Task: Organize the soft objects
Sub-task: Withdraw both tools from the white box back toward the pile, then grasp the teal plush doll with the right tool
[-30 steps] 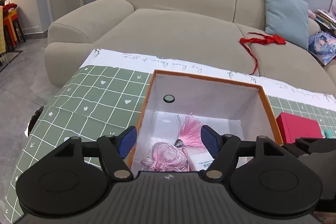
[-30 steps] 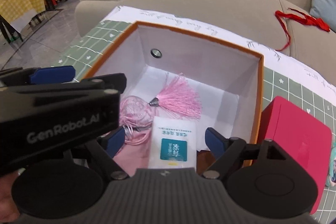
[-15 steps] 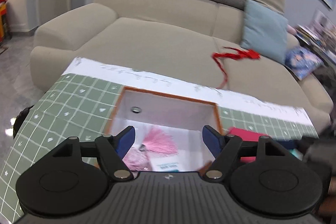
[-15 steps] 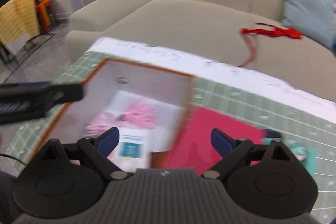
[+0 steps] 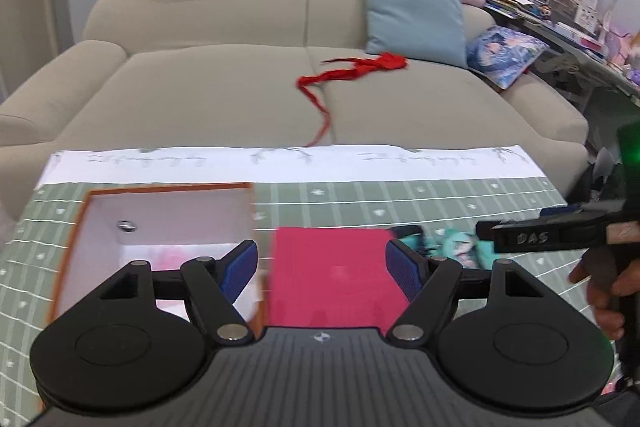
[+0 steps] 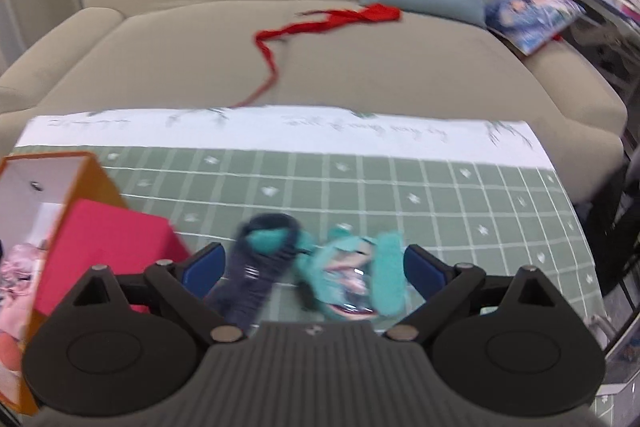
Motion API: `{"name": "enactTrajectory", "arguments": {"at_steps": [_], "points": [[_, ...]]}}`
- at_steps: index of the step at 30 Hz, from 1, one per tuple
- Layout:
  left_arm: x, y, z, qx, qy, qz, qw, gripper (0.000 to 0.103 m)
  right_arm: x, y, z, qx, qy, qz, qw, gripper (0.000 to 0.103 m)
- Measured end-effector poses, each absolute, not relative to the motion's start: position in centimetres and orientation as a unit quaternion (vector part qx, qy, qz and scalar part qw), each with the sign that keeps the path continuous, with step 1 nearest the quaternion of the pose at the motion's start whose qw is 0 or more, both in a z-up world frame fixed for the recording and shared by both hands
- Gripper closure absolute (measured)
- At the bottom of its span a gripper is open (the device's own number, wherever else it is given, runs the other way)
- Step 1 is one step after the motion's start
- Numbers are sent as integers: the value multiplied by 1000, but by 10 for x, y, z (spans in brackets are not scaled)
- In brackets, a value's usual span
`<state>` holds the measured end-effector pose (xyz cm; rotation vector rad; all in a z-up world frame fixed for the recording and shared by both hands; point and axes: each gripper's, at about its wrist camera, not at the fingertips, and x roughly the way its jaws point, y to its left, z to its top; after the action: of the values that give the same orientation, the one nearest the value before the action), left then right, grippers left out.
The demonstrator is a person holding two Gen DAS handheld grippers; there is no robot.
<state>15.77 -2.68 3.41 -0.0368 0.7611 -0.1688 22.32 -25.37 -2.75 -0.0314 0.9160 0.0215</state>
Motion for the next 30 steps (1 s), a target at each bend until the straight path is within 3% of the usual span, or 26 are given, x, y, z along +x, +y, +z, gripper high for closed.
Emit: {"name": "enactTrajectory", "arguments": {"at_steps": [17, 30], "points": [[177, -145, -23, 72, 404, -151, 899, 17, 277, -330, -134, 35, 513, -28, 857, 8], [179, -180, -63, 138, 439, -152, 875, 17, 311, -331, -162, 151, 546, 13, 824, 6]]}}
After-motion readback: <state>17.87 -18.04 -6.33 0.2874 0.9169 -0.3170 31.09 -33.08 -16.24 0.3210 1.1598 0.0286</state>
